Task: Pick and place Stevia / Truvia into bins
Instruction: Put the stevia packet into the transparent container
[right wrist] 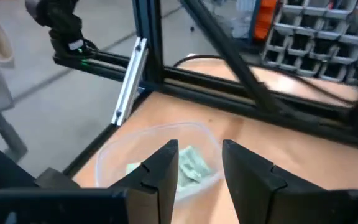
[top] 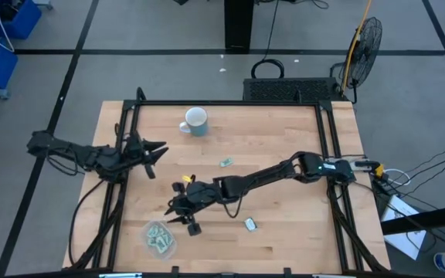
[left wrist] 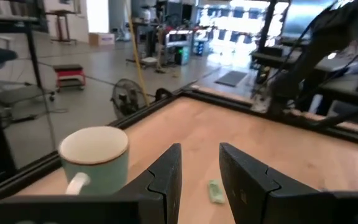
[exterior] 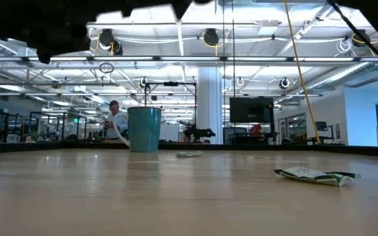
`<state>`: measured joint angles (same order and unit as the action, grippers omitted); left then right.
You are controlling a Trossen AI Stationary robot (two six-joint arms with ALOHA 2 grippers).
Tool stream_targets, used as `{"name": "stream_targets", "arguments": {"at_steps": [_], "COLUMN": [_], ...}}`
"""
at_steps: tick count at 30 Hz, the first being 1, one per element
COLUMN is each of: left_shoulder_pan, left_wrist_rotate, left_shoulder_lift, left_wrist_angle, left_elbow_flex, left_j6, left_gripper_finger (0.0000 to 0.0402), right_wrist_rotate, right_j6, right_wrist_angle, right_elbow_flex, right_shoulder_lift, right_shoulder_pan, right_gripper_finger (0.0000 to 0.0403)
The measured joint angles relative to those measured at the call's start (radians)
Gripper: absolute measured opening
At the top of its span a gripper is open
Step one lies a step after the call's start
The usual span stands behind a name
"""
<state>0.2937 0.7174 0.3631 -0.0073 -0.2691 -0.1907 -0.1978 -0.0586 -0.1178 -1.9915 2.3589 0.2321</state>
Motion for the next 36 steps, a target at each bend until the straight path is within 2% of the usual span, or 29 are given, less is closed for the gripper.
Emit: {"name": "stream_targets", "arguments": {"at_steps": [6,9,11,16,21,25,31,36], "left_shoulder_pan": [-0.094,-0.143,-0.177,-0.261,-0.326,-0.365,-0.408,-0.424], "left_wrist_rotate": [-0.081,-0.143,-0.180,-0.252,-0.389,-0.443,-0.460,-0.521], "left_shoulder_lift": [0.085,0.134,0.171,0.265,0.371,0.461,0.598,0.730], "left_wrist_angle": [0.017,0.019,0.019,0.055,0.190,0.303,0.377,0.470], "left_elbow_flex": [0.000,0.000,0.000,0.000,0.000,0.000,0.000,0.000], "left_j6": [-0.054,-0.095,-0.120,-0.153,-0.156,-0.156,-0.176,-0.198], "left_gripper_finger": [0.0113,0.0113,0.0113,0.0113,0.0113,0.0113,0.0113,0.0113], "right_wrist_rotate": [0.214,0.325,0.360,0.355,0.359,0.357,0.354,0.354], "right_j6": [-0.132,-0.137,-0.138,-0.091,-0.033,-0.019,0.004,0.032], "right_wrist_angle": [0.276,0.407,0.489,0.624,0.783,0.858,0.842,0.712], "right_elbow_flex": [0.000,0.000,0.000,0.000,0.000,0.030,0.199,0.465], "right_shoulder_lift": [-0.133,-0.190,-0.221,-0.302,-0.402,-0.481,-0.676,-0.881], "right_shoulder_pan": [0.017,0.024,0.023,0.009,-0.024,-0.039,-0.070,-0.105], "right_gripper_finger": [0.0118,0.0117,0.0117,0.0117,0.0116,0.0116,0.0116,0.0116]}}
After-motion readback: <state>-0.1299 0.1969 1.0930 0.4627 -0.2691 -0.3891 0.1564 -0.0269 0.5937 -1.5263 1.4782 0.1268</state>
